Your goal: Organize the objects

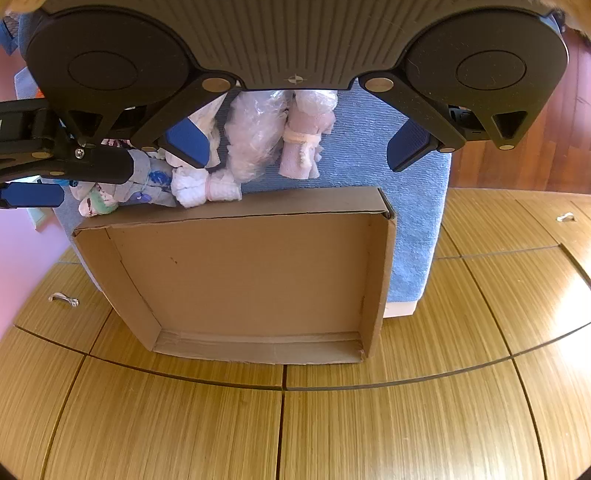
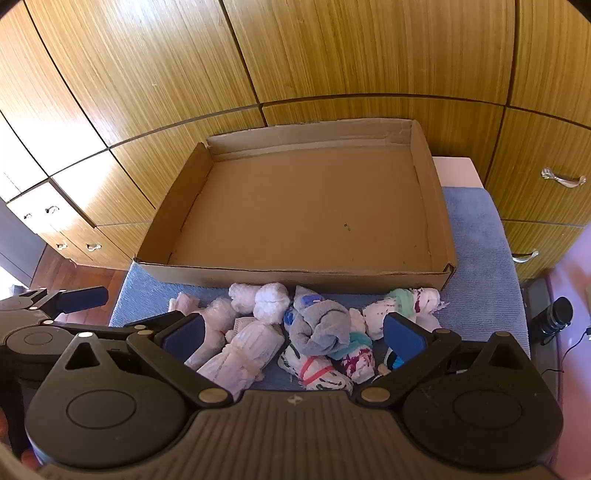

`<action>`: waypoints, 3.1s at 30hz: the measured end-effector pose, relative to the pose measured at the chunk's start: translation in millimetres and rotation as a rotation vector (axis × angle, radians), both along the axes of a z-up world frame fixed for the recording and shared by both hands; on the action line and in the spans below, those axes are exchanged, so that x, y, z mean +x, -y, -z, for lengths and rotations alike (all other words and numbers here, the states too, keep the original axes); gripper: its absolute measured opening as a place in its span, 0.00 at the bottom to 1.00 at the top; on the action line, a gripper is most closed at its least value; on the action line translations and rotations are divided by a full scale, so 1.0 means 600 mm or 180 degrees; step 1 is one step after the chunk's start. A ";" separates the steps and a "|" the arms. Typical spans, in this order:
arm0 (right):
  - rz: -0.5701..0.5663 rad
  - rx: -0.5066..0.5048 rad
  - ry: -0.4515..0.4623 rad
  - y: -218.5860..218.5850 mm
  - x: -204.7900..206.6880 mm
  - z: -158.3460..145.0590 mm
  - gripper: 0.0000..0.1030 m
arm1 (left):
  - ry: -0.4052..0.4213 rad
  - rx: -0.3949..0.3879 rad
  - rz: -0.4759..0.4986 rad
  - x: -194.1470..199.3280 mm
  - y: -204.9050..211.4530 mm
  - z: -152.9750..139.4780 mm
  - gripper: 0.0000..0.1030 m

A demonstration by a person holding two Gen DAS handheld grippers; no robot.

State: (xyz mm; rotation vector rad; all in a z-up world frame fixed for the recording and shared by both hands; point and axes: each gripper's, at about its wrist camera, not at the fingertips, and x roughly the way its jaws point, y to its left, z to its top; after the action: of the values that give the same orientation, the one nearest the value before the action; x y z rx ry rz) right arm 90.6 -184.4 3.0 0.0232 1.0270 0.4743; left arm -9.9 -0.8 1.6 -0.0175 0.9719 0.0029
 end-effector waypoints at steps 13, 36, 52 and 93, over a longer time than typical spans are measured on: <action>0.0012 0.0014 -0.0027 -0.003 0.003 0.002 1.00 | -0.0007 0.0017 -0.0006 0.002 0.001 -0.002 1.00; -0.0324 0.0239 0.1371 0.110 -0.153 -0.054 1.00 | 0.0714 0.0491 0.0314 -0.129 -0.046 -0.030 1.00; -0.0347 -0.0104 0.1327 0.163 -0.211 0.087 0.97 | 0.0770 0.0535 0.0881 -0.209 -0.074 0.074 0.99; -0.0228 0.0079 0.1535 0.175 -0.164 0.024 0.46 | 0.0643 -0.0205 0.0733 -0.107 -0.116 0.016 0.45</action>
State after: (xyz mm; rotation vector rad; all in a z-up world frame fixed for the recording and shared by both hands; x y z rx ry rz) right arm -7.7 -289.4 -11.5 -0.1023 0.5497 0.5259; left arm -74.2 69.1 -8.3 0.0343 0.7673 -0.2381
